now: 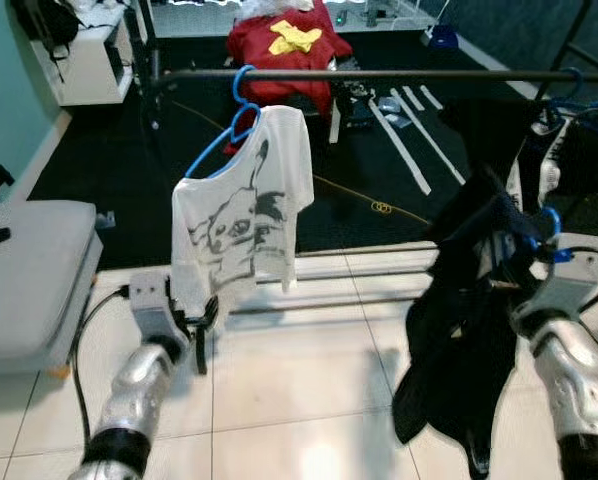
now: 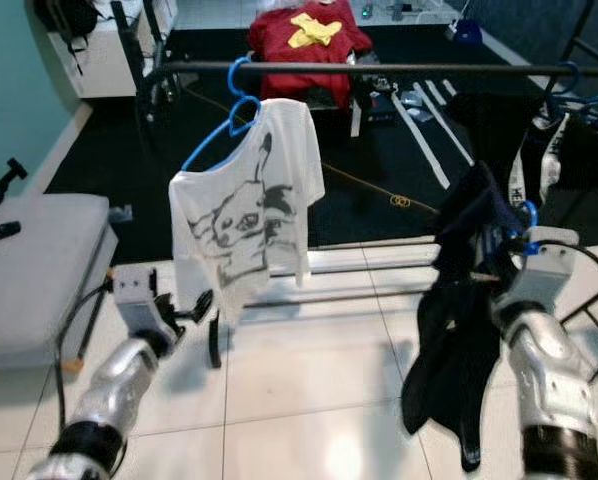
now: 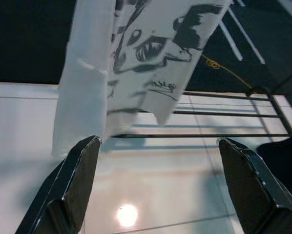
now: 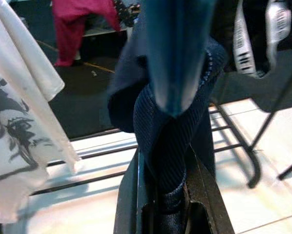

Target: Hang hanger

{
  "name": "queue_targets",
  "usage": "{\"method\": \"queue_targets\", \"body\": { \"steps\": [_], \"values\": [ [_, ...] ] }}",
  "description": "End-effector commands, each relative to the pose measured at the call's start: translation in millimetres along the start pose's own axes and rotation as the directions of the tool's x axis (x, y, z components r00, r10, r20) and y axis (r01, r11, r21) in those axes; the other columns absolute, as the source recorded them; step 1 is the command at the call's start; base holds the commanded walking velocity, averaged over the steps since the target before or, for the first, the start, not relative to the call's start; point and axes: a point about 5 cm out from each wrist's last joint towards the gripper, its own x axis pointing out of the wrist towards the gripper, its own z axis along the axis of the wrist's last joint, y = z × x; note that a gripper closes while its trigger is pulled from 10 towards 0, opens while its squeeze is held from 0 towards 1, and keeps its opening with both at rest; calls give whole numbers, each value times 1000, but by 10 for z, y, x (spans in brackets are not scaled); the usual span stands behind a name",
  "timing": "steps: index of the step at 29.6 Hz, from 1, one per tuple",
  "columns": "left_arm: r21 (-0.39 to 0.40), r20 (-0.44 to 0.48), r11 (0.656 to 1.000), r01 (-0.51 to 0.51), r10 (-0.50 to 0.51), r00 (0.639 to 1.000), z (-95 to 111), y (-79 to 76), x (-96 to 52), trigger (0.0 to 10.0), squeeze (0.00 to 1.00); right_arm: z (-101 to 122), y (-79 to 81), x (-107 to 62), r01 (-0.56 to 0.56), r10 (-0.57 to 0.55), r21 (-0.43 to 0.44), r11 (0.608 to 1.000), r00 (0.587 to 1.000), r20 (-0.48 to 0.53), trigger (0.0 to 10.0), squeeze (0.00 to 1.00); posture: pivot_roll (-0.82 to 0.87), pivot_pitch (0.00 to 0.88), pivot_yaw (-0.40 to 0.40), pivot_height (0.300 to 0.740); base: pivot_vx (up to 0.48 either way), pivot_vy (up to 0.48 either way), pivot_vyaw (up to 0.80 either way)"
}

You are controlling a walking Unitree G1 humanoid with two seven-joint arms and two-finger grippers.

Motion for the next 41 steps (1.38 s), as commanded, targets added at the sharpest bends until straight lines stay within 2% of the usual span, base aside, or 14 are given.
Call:
{"method": "queue_targets", "body": {
  "steps": [1, 4, 6, 8, 10, 12, 13, 14, 16, 18, 20, 26, 31, 41],
  "values": [
    [5, -33, 1000, -12, 12, 999, -89, 22, -33, 10000, 0, 89, -21, -17, -4, 4, -7, 1000, 999, 48, 10000, 0, -36, 123, -3, 740, 349, 0, 0],
    [6, -34, 1000, -16, 16, 999, -92, 32, -37, 10000, 0, 102, -15, -17, -12, 12, -4, 1000, 998, 54, 10000, 0, -36, 123, -3, 740, 349, 0, 0],
    [32, -30, 995, -96, 97, 995, -75, 169, -65, 10000, 0, 242, 24, 2, -59, 58, 6, 998, 993, 100, 10000, 0, -37, 126, -1, 740, 356, 0, 0],
    [45, -28, 990, -137, 139, 990, -66, 235, -77, 10000, 0, 300, 39, 12, -78, 76, 12, 997, 990, 118, 10000, 0, -37, 126, -1, 740, 354, 0, 0],
    [59, -24, 969, -238, 240, 970, -41, 394, -118, 10000, 0, 410, 100, 38, -137, 133, 18, 990, 981, 142, 10000, 0, -40, 126, 2, 740, 358, 0, 0],
    [59, -24, 969, -238, 240, 970, -41, 394, -118, 10000, 0, 410, 100, 38, -137, 133, 18, 990, 981, 142, 10000, 0, -40, 126, 2, 740, 360, 0, 0],
    [68, -21, 957, -283, 285, 958, -26, 466, -142, 10000, 0, 459, 137, 47, -171, 167, 15, 985, 974, 152, 10000, 0, -40, 126, 2, 740, 356, 0, 0],
    [68, -21, 957, -283, 285, 958, -26, 466, -142, 10000, 0, 459, 137, 47, -171, 167, 15, 985, 974, 152, 10000, 0, -40, 126, 2, 740, 356, 0, 0],
    [81, -15, 925, -372, 375, 927, 5, 636, -204, 10000, 0, 577, 234, 63, -248, 246, -7, 969, 955, 167, 10000, 0, -37, 127, 1, 740, 354, 0, 0],
    [81, -15, 925, -372, 375, 927, 5, 636, -204, 10000, 0, 577, 234, 63, -248, 246, -7, 969, 955, 167, 10000, 0, -37, 127, 1, 740, 356, 0, 0],
    [89, -12, 905, -417, 419, 908, 21, 743, -252, 10000, 0, 683, 287, 91, -276, 277, -30, 961, 945, 175, 10000, 0, -33, 126, -1, 740, 352, 0, 0],
    [84, -14, 905, -417, 420, 908, 6, 744, -261, 10000, 0, 757, 256, 127, -243, 247, -41, 969, 952, 182, 10000, 0, -33, 127, -1, 740, 349, 0, 0],
    [76, -23, 911, -405, 408, 913, -49, 681, -256, 10000, 0, 789, 176, 166, -172, 183, -74, 982, 967, 176, 10000, 0, -33, 127, -1, 740, 351, 0, 0],
    [82, -23, 907, -413, 416, 909, -51, 678, -251, 10000, 0, 801, 172, 190, -174, 182, -67, 982, 971, 155, 10000, 0, -35, 127, 4, 740, 350, 0, 0]
  ]
}}
